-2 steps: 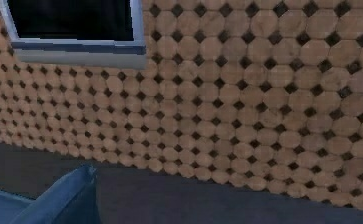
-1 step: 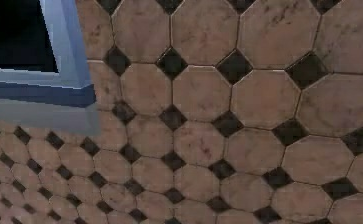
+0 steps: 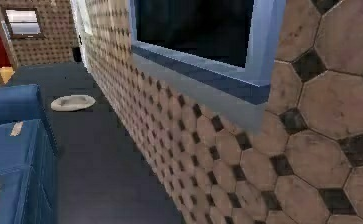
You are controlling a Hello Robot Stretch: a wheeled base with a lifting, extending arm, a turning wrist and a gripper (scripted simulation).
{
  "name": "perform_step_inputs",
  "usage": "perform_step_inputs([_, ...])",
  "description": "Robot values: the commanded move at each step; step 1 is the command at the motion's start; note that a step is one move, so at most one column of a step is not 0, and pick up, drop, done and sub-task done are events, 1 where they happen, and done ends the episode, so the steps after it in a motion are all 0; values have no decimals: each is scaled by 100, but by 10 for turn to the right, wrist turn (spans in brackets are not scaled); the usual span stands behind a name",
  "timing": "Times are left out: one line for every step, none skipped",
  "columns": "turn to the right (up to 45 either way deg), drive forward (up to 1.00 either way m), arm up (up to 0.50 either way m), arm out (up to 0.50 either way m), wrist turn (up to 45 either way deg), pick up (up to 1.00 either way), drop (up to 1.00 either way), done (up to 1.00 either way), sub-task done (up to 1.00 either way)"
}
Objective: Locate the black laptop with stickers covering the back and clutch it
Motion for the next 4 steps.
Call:
perform_step_inputs([-240, 0, 0, 0, 0, 0, 0, 0, 0])
perform_step_inputs([0, 65, 0, 0, 0, 0, 0, 0, 0])
perform_step_inputs([-450, 0, 0, 0, 0, 0, 0, 0, 0])
perform_step_inputs([-450, 0, 0, 0, 0, 0, 0, 0, 0])
